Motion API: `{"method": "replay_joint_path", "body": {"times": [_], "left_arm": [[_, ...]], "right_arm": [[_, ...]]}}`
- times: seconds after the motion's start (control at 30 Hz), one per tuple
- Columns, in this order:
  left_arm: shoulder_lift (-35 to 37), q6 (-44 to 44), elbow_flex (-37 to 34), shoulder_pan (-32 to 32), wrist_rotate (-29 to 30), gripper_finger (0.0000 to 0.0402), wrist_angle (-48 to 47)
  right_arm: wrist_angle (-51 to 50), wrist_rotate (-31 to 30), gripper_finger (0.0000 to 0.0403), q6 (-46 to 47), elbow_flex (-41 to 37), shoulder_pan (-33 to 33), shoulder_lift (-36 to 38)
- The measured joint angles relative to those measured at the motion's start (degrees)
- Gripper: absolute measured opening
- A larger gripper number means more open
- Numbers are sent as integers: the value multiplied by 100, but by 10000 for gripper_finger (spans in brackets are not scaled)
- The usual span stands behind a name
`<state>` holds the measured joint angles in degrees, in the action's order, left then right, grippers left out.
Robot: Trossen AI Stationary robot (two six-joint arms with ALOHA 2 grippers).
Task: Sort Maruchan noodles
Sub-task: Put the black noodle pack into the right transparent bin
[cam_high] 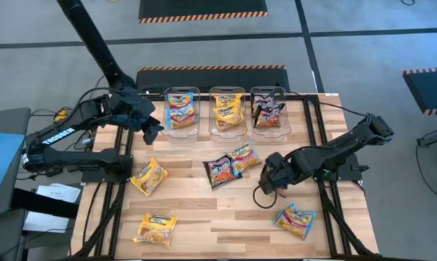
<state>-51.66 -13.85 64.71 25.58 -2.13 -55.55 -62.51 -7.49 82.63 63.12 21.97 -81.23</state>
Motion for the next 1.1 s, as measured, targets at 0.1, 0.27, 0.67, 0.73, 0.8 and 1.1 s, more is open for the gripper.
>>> {"method": "replay_joint_path", "body": {"times": [0.1,0.27,0.67,0.73,0.8,1.1], "left_arm": [[0,143,0,0,0,132,0],[0,336,0,-1,0,132,0],[0,263,0,0,287,132,2],[0,256,0,-2,308,132,2],[0,153,0,-2,405,132,2],[0,-169,0,0,942,132,4]], "right_arm": [[-32,-464,3,-84,213,-140,-20],[-41,-1334,3,-562,558,-516,-22],[-45,-3227,3,-2866,1111,-1795,-22],[-48,-3431,3,-3234,1121,-2024,-22],[-82,-3594,3,-3554,1121,-2244,-22],[-348,-3917,3,-4478,1121,-3057,-22]]}}
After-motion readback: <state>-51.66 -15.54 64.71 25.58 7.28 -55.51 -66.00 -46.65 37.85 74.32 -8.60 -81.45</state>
